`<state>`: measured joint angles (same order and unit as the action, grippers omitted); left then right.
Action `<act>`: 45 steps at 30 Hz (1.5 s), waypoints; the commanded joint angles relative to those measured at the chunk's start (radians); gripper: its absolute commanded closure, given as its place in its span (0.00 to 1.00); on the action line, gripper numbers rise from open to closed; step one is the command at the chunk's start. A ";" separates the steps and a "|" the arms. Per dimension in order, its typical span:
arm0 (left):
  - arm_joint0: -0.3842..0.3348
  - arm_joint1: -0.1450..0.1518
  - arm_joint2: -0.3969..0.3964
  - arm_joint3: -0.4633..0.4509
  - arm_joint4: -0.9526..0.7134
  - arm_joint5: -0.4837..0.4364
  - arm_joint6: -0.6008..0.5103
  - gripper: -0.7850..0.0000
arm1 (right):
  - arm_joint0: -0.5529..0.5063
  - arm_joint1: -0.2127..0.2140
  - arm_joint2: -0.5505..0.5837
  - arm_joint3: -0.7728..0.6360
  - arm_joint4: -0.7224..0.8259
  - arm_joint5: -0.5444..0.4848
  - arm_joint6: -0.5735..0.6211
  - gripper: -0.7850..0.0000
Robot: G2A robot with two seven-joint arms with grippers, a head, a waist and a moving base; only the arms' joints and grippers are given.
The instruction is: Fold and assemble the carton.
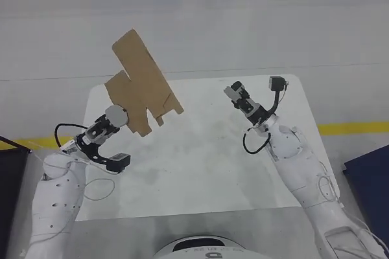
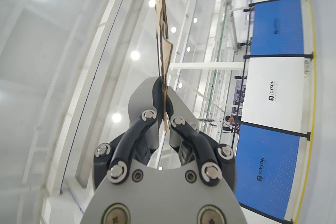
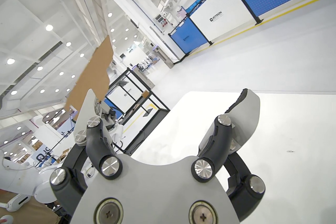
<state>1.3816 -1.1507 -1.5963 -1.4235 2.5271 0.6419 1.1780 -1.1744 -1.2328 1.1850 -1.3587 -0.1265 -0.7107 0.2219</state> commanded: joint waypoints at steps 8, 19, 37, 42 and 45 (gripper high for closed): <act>-0.069 0.017 0.099 0.073 0.215 0.101 -0.101 1.00 | 0.164 -0.047 -0.163 0.184 0.319 -0.010 0.203 0.00; -0.093 0.055 0.099 0.094 0.192 0.143 -0.143 1.00 | 0.271 -0.069 -0.224 0.296 0.374 -0.035 0.396 0.00; -0.122 0.084 0.197 0.123 0.180 0.170 -0.170 1.00 | 0.275 -0.089 -0.261 0.338 0.419 -0.081 0.459 0.58; -0.121 0.091 0.205 0.124 0.172 0.184 -0.184 1.00 | 0.273 -0.093 -0.262 0.340 0.433 -0.093 0.467 0.84; -0.121 0.094 0.223 0.120 0.159 0.183 -0.183 1.00 | 0.271 -0.093 -0.258 0.342 0.442 -0.099 0.470 1.00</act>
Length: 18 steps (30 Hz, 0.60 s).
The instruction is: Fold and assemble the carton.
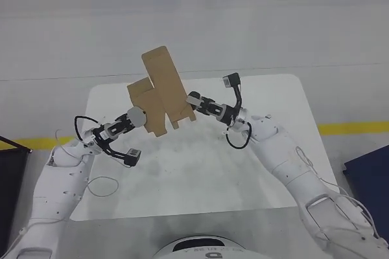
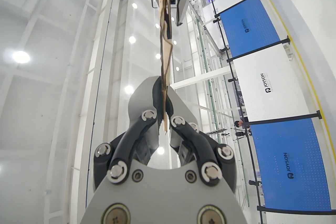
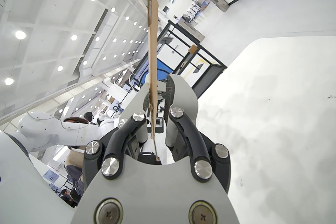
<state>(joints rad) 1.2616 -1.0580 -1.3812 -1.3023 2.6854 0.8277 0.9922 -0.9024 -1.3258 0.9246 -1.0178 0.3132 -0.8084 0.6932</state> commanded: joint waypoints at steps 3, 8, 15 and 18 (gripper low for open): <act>-0.003 0.004 0.022 0.004 0.001 0.002 -0.002 1.00 | -0.004 -0.001 0.008 0.002 0.009 -0.008 -0.008 1.00; 0.003 0.010 0.036 0.013 0.005 0.010 -0.010 0.85 | -0.012 0.000 0.015 -0.001 0.023 -0.022 0.003 1.00; 0.009 0.020 0.031 0.009 -0.007 0.034 -0.034 0.00 | -0.020 0.000 0.020 -0.006 0.043 -0.031 0.022 1.00; 0.013 0.025 0.029 0.007 -0.012 0.043 -0.042 0.00 | -0.022 -0.002 0.021 -0.005 0.053 -0.032 0.024 1.00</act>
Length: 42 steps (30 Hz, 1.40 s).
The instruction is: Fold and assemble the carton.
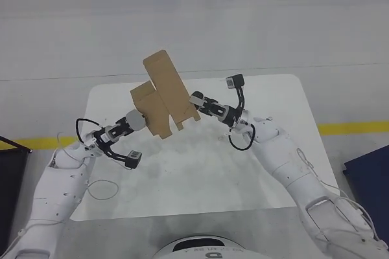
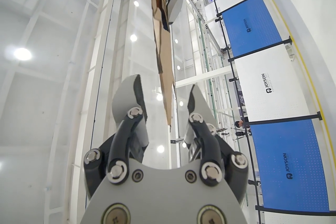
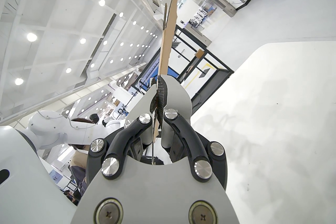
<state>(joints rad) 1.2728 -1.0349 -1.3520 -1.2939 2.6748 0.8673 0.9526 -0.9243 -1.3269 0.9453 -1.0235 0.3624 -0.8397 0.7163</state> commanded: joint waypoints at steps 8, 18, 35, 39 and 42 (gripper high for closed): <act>0.034 0.017 -0.065 0.015 -0.125 0.053 -0.053 0.00 | 0.005 -0.004 0.009 0.026 0.031 -0.019 0.003 1.00; 0.041 0.028 -0.088 -0.038 -0.204 -0.004 0.004 0.00 | 0.018 -0.001 0.021 0.050 0.011 -0.006 0.000 1.00; 0.062 0.010 -0.117 -0.037 -0.728 -0.459 -0.146 0.00 | 0.008 0.010 0.020 0.038 0.081 0.002 0.178 1.00; 0.042 -0.002 -0.102 0.023 -0.915 -0.604 -0.120 0.00 | 0.013 0.011 0.031 0.052 0.096 -0.009 0.173 1.00; 0.019 -0.004 -0.086 0.052 -0.907 -0.672 -0.096 0.00 | 0.012 0.011 0.036 0.051 0.071 -0.012 0.144 1.00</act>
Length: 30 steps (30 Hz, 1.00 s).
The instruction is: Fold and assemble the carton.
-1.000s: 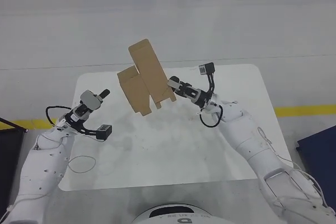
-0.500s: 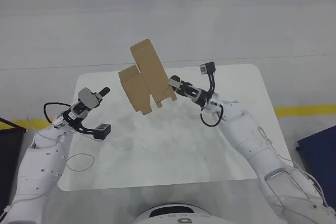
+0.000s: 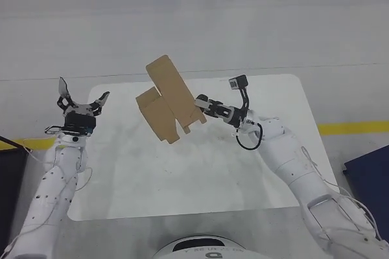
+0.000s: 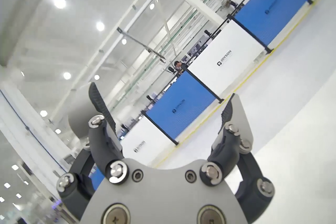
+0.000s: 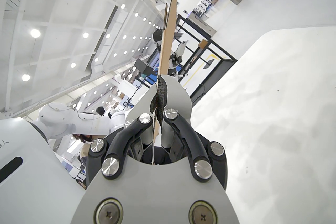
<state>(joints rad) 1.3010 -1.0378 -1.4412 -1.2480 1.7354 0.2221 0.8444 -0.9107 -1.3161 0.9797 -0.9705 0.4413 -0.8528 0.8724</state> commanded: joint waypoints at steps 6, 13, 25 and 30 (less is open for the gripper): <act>-0.010 -0.001 0.004 0.006 0.033 -0.026 0.012 0.00 | -0.004 0.001 0.011 0.005 -0.022 0.015 -0.051 1.00; 0.004 -0.013 0.016 0.009 -0.137 -0.141 -0.086 0.00 | -0.006 0.001 0.011 -0.004 -0.036 0.014 -0.059 1.00; -0.014 -0.025 -0.074 0.078 -1.034 -0.799 -0.774 0.00 | 0.029 0.059 0.082 -0.118 -0.406 0.111 0.075 1.00; -0.008 -0.020 -0.058 0.076 -1.320 -1.021 -1.035 0.00 | 0.040 0.075 0.117 -0.144 -0.354 0.104 0.125 1.00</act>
<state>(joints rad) 1.2923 -1.0577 -1.5049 -1.1724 0.5176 -0.7479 -0.1166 -0.8722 -1.2435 1.0910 -1.1089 0.0780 -0.7457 0.9930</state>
